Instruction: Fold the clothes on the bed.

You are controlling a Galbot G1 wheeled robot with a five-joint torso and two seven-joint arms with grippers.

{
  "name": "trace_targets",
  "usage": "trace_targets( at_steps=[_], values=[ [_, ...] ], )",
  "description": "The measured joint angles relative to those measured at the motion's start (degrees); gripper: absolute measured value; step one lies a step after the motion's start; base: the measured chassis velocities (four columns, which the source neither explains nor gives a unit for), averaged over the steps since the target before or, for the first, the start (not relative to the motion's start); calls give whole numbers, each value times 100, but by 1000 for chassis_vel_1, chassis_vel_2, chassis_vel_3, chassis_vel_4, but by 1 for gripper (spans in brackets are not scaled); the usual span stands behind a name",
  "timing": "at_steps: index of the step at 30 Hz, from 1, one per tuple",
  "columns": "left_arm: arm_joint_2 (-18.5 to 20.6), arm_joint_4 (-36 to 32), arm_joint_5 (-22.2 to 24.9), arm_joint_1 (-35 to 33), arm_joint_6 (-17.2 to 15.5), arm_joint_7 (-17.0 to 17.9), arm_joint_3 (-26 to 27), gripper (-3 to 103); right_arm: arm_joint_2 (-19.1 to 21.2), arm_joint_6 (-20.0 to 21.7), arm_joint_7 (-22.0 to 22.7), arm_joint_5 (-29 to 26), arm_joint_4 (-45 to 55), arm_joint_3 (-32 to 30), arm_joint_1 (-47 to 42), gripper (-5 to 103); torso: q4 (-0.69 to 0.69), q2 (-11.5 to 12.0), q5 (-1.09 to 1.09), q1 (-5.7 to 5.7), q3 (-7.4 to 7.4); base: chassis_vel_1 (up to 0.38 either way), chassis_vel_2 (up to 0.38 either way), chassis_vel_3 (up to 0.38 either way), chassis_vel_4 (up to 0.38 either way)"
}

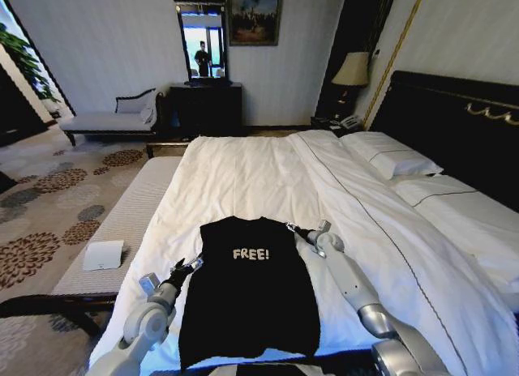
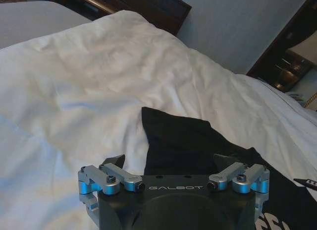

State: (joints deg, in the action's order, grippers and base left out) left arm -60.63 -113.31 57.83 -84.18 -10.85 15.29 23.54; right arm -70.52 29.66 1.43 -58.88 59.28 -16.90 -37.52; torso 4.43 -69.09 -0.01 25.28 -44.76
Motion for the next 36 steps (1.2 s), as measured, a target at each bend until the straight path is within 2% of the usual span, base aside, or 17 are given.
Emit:
trace_targets(
  at_steps=[2, 6, 8, 9, 11, 14, 16, 17, 18, 19, 21, 26, 28, 30, 36],
  values=[
    [-4, 3, 6, 10, 0, 3, -7, 100, 3, 5, -1, -2, 17, 6, -11, 82, 0, 0, 0, 0, 0, 0, 0, 0, 0],
    [-8, 24, 113, 74, 0, 36, -17, 100, -18, 11, -22, 9, 2, 54, -24, 59, 0, 0, 0, 0, 0, 0, 0, 0, 0],
    [6, 31, 130, 83, 0, 37, -14, 100, -36, 11, -23, 10, -15, 60, -11, 59, 0, 0, 0, 0, 0, 0, 0, 0, 0],
    [28, 43, 151, 100, -2, 37, -11, 100, -54, 12, -23, 9, -24, 73, 7, 49, -1, 0, 1, 0, 0, 0, 0, 0, 0],
    [47, 55, 171, 122, -5, 37, -11, 100, -62, 13, -21, 7, -22, 80, 15, 49, -2, 0, 1, 0, 0, 0, 0, 0, 0],
    [98, 144, 261, 257, -13, 37, -26, 100, -70, 28, 6, -24, 37, 98, 24, 33, -1, 0, 0, 0, 0, 0, 0, 0, 0],
    [101, 155, 271, 273, -15, 37, -29, 100, -70, 28, 9, -24, 37, 101, 26, 33, -2, 0, 0, 0, 0, 0, 0, 0, 0],
    [111, 222, 330, 375, -23, 36, -50, 100, -68, 29, 31, -24, 25, 110, 34, 21, -2, 0, 1, 0, 0, 0, 0, 0, 0],
    [112, 277, 374, 450, -28, 39, -66, 100, -60, 29, 41, -25, 20, 111, 34, 17, -1, 0, 1, 0, 0, 0, 0, 0, 0],
    [112, 307, 399, 487, -30, 42, -75, 100, -53, 29, 45, -25, 20, 111, 34, 17, -1, 0, 1, 0, 0, 0, 0, 0, 0],
    [112, 436, 484, 621, -41, 50, -100, 100, -44, 29, 49, -27, 28, 111, 28, 5, -1, 0, 1, 0, 0, 0, 0, 0, 0],
    [121, 597, 758, 799, -137, 87, -110, 100, -49, 27, 56, -26, 33, 112, 30, 1, -1, 0, 0, 0, 0, 0, 0, 0, 0],
    [114, 853, 1199, 1134, -246, 170, -110, 100, -56, 24, 69, -19, 33, 121, 43, 1, -1, 0, 0, 0, 0, 0, 0, 0, 0],
    [101, 1135, 1355, 1419, -266, 192, -112, 100, -57, 20, 80, -13, 30, 136, 47, 1, -1, 0, 1, 0, 0, 0, 0, 0, 0],
    [80, 1730, 1401, 1908, -278, 143, -240, 100, -65, 17, 97, 5, -11, 152, 61, 1, -1, 0, 0, 0, 0, 0, 0, 0, 0]
  ],
)
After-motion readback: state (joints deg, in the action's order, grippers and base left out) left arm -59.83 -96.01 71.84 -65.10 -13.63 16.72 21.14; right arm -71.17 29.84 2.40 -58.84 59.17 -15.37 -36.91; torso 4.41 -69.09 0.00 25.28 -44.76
